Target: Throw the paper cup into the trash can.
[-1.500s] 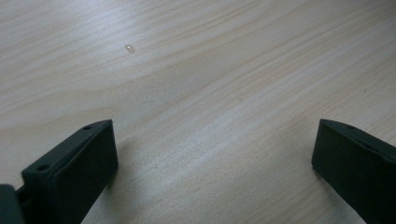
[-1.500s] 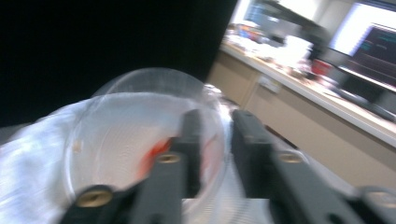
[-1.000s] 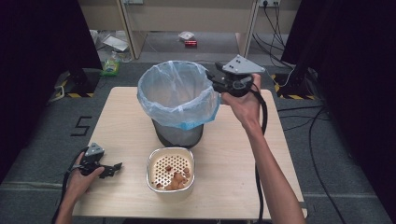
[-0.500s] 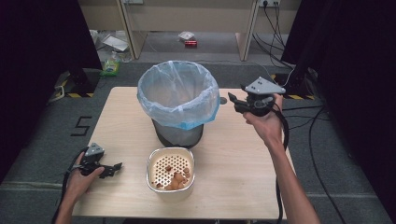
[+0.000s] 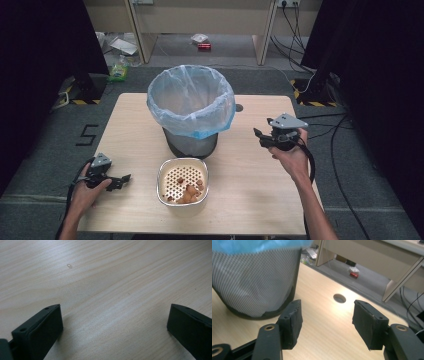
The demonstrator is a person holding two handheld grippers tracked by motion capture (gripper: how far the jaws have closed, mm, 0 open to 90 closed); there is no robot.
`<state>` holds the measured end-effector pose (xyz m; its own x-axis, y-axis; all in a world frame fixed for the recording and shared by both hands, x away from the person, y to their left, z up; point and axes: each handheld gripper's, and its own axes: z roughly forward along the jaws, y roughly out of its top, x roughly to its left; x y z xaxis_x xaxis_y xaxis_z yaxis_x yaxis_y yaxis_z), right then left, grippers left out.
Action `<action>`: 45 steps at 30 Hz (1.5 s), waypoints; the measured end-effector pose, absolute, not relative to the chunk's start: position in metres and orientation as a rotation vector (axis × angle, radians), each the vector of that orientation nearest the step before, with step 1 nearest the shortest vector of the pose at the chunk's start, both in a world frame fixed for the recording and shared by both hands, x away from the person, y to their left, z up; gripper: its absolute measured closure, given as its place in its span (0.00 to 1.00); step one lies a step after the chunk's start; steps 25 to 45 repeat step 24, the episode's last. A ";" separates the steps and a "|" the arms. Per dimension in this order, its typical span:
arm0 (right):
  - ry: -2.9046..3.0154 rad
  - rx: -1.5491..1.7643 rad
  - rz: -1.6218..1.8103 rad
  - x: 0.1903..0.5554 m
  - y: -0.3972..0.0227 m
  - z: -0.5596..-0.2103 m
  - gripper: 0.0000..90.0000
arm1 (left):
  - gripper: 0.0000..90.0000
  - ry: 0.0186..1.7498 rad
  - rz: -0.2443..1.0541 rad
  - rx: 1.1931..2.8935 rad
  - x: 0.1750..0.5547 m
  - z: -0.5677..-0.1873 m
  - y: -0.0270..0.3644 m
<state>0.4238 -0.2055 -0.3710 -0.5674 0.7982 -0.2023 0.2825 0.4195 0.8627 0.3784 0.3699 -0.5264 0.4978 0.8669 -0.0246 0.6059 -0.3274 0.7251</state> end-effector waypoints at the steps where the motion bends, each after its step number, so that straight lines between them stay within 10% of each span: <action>1: 2.068 0.920 1.093 0.423 -0.207 -0.375 0.43 | 0.00 1.205 0.488 2.056 0.378 -0.526 0.370; 20: 2.186 0.985 1.014 0.394 -0.203 -0.454 0.35 | 0.00 1.205 0.488 2.055 0.378 -0.527 0.370; 45: 2.208 0.985 0.993 0.391 -0.201 -0.461 0.34 | 0.00 1.205 0.488 2.055 0.378 -0.526 0.370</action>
